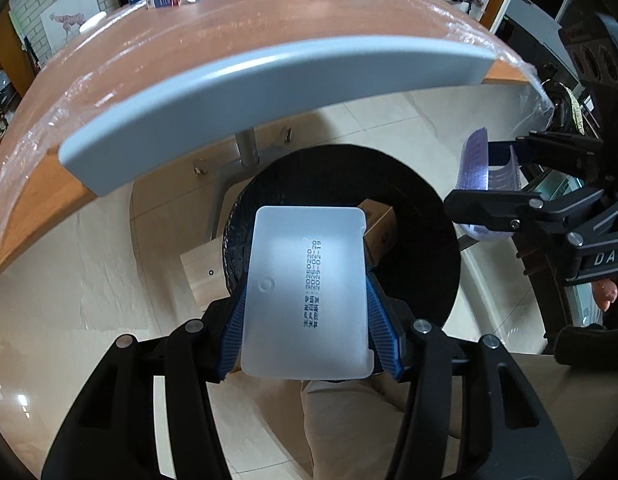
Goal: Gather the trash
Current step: 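Lower the plastic box and white-purple roller over the bin opening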
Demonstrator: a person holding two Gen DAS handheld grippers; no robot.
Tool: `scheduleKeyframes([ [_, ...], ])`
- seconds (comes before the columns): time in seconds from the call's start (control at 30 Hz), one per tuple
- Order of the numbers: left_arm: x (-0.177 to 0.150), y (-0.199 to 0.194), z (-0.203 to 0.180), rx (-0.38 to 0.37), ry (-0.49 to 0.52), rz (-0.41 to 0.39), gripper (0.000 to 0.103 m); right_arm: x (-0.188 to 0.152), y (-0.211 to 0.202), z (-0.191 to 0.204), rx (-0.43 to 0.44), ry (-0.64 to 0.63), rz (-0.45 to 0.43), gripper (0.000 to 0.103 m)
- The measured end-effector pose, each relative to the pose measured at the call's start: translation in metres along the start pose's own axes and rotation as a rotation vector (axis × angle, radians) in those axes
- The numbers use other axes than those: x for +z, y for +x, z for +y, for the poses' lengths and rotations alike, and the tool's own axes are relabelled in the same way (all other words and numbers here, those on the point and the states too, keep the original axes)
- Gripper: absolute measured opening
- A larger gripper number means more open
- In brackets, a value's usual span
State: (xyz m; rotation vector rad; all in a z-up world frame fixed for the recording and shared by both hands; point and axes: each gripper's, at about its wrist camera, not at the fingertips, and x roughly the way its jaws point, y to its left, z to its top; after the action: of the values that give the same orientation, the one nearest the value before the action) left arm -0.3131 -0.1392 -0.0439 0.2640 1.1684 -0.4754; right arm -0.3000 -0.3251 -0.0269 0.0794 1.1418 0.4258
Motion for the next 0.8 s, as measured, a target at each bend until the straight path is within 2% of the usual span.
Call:
scheduleKeyframes([
  [0.63, 0.004, 0.033, 0.001, 0.014, 0.011, 0.067, 0.055, 0.005, 0.035, 0.001, -0.024, -0.006, 0.054, 0.075],
  [0.73, 0.006, 0.033, -0.001, -0.01, 0.022, 0.071, 0.056, 0.005, 0.035, 0.001, -0.024, -0.002, 0.057, 0.075],
  [0.77, 0.007, 0.034, -0.002, -0.016, 0.03, 0.072, 0.056, 0.005, 0.035, 0.001, -0.026, 0.0, 0.058, 0.076],
  [0.8, 0.007, 0.034, -0.003, -0.012, 0.035, 0.071, 0.063, 0.005, 0.035, 0.001, -0.025, 0.003, 0.058, 0.079],
])
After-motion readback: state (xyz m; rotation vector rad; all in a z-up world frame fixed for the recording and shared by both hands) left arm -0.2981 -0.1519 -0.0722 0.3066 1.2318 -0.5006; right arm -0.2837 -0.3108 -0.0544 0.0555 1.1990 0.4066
